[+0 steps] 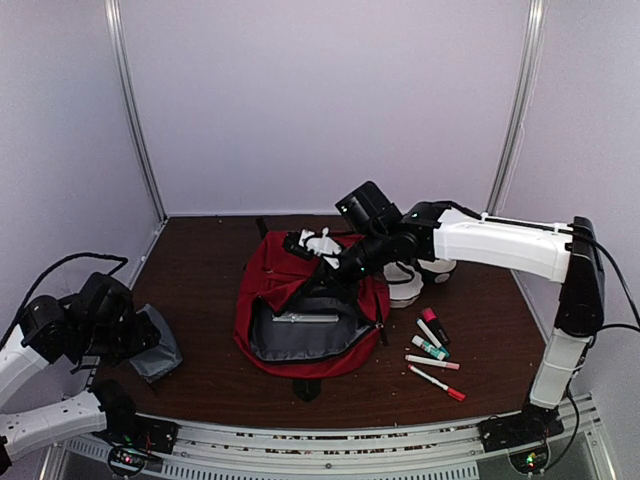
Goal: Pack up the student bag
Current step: Move the pencil case to the corner of the board, then adjust the pencil case at the corner of the board, then pick up the pencil case at the corner of the board.
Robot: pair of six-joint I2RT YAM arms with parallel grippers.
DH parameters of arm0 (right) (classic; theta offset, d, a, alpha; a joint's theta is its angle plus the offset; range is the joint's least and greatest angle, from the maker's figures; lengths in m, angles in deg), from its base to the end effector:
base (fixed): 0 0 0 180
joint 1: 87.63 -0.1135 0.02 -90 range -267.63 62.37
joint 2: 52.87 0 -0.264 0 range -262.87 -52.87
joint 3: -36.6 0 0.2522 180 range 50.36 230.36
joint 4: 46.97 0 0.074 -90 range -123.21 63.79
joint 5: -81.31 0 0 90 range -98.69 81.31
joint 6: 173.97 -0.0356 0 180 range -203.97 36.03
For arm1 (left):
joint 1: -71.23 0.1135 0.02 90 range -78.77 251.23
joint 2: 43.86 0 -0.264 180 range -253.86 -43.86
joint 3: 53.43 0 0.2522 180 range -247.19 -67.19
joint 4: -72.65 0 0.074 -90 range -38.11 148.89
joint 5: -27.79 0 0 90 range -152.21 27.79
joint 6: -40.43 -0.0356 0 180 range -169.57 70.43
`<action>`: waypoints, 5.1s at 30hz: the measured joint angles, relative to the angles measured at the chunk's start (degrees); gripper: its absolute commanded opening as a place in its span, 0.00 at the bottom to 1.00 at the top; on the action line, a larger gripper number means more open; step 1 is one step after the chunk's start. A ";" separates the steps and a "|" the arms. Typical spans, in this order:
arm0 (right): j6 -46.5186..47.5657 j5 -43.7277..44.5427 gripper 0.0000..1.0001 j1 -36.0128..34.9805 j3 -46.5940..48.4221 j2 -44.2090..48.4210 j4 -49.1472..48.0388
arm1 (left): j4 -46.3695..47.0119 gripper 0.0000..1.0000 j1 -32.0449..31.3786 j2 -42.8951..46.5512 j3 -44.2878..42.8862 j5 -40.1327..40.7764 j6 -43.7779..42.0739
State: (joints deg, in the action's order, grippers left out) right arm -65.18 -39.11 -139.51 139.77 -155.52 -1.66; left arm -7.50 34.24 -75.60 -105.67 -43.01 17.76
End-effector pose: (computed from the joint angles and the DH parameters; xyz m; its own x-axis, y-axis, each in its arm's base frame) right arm 0.2354 0.3292 0.2996 -0.1218 -0.6051 -0.7868 -0.9923 0.0578 0.1091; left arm 0.0758 -0.0424 0.2478 -0.6675 -0.5882 -0.4566 -0.4682 0.8084 -0.3569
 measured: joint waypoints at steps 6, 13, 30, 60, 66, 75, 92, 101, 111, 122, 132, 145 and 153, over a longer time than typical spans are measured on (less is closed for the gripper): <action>-2.05 -3.63 0.15 -0.07 -0.02 -6.95 0.09 | -2.69 0.79 9.90 -8.81 -2.73 -0.02 -5.03; -2.86 -5.88 0.36 -0.11 1.11 -11.37 3.87 | 2.99 0.64 21.62 -17.86 -2.91 -3.50 -13.79; -2.62 -6.84 0.36 -0.11 2.05 -7.56 5.57 | 18.10 0.00 23.08 -35.45 -2.12 -7.48 -21.59; -2.73 -6.91 0.35 -0.11 2.05 -7.45 5.55 | 21.81 0.50 7.32 -11.67 6.16 -8.39 -7.98; -2.73 -6.93 0.35 -0.11 2.05 -7.45 5.55 | 22.32 0.57 16.48 -6.58 17.09 -14.10 -6.08; -2.73 -6.97 0.35 -0.11 2.05 -7.48 5.55 | 40.19 0.21 18.91 -6.58 26.73 -23.21 -2.23; -2.75 -7.02 0.33 -0.11 2.05 -7.48 5.55 | 31.95 0.00 16.13 -12.90 6.01 -22.77 -16.33; -2.75 -7.04 0.32 -0.11 2.05 -7.48 5.55 | 18.60 0.00 1.70 -28.98 -8.37 -18.86 -27.21; -2.75 -7.06 0.31 -0.11 2.05 -7.48 5.55 | 11.63 0.66 -1.01 -32.39 -13.84 -13.64 -26.01; -2.75 -7.08 0.31 -0.11 2.05 -7.48 5.55 | 12.72 0.80 0.90 -28.74 -11.39 -15.02 -24.00; -2.84 -7.34 0.21 -0.11 2.05 -7.45 5.55 | 21.38 0.72 9.99 -32.39 -4.63 -26.64 -25.20; -2.95 -7.39 0.14 -0.11 2.05 -7.48 5.55 | 26.97 0.27 10.43 -40.92 -5.07 -34.93 -26.93; -3.08 -7.34 0.00 -0.11 2.49 -7.48 5.88 | 19.23 0.00 10.45 -39.41 -10.84 -32.41 -28.92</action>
State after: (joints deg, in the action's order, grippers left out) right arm -68.26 -46.45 -139.62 142.26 -162.99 4.22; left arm 11.73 44.69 -115.01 -116.51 -75.42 -11.15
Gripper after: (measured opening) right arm 0.032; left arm 0.017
